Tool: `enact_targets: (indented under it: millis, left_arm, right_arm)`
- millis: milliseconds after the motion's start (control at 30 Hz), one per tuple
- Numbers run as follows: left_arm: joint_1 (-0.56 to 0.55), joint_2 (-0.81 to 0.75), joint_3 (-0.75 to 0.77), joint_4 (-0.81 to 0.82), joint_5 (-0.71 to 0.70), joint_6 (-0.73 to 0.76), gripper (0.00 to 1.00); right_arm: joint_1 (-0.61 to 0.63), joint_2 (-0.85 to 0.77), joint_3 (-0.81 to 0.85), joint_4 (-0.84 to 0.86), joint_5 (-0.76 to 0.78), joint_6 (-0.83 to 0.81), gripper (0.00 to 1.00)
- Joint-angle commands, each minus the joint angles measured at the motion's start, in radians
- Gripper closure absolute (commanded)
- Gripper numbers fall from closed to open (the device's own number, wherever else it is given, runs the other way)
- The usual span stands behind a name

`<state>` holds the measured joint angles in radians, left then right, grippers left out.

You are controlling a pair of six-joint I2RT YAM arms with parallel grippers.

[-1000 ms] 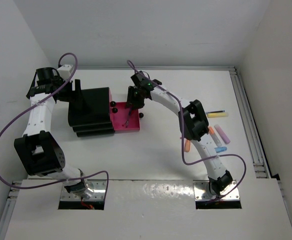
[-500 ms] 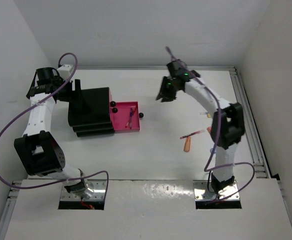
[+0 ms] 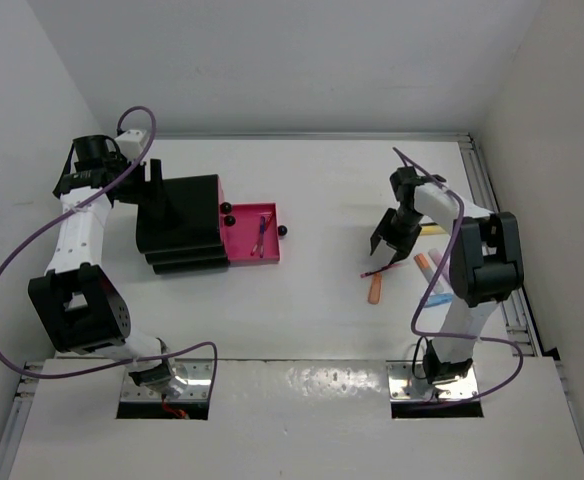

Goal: Sort the stationery into containers
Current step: Pick up the pen from the center of the board, then place the pen in the storage box.

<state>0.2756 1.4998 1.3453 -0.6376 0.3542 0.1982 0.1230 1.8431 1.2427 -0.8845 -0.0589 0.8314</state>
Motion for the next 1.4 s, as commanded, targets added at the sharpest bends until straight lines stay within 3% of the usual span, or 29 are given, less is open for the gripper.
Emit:
enact_targets:
  millis: [0, 333, 433, 533, 567, 633, 767, 900, 1233, 1367]
  left_arm:
    - [-0.009, -0.009, -0.035, -0.083, -0.041, 0.023, 0.21]
    - [-0.007, -0.016, -0.054, -0.079, -0.049, 0.024, 0.21]
    - [-0.007, -0.015, -0.052, -0.076, -0.055, 0.023, 0.21]
    - [-0.009, -0.009, -0.051, -0.074, -0.058, 0.023, 0.21]
    - [-0.009, -0.007, -0.049, -0.074, -0.057, 0.023, 0.21]
    - [-0.010, -0.003, -0.044, -0.074, -0.060, 0.023, 0.21]
    - [-0.009, 0.010, -0.035, -0.074, -0.055, 0.023, 0.21]
    - [-0.010, 0.017, -0.028, -0.079, -0.040, 0.024, 0.21]
    - [-0.009, 0.019, -0.018, -0.077, -0.037, 0.030, 0.21]
    - [-0.009, 0.014, -0.023, -0.076, -0.031, 0.026, 0.21]
  right_arm:
    - [-0.008, -0.015, -0.044, 0.001, 0.025, -0.001, 0.48]
    - [-0.046, 0.100, -0.017, 0.058, 0.051, -0.043, 0.54]
    - [-0.046, 0.157, 0.029, 0.082, 0.056, -0.069, 0.62]
    - [-0.046, 0.209, 0.083, 0.097, 0.071, -0.087, 0.75]
    - [-0.045, 0.218, 0.109, 0.102, 0.064, -0.097, 0.89]
    - [-0.037, 0.235, 0.141, 0.108, 0.064, -0.103, 1.00]
    - [0.007, 0.237, 0.302, 0.140, -0.085, -0.095, 1.00]
    - [0.140, 0.219, 0.469, 0.215, -0.185, -0.129, 1.00]
    - [0.417, 0.110, 0.432, 0.565, -0.041, -0.215, 1.00]
    - [0.481, 0.154, 0.458, 0.593, 0.024, -0.190, 1.00]
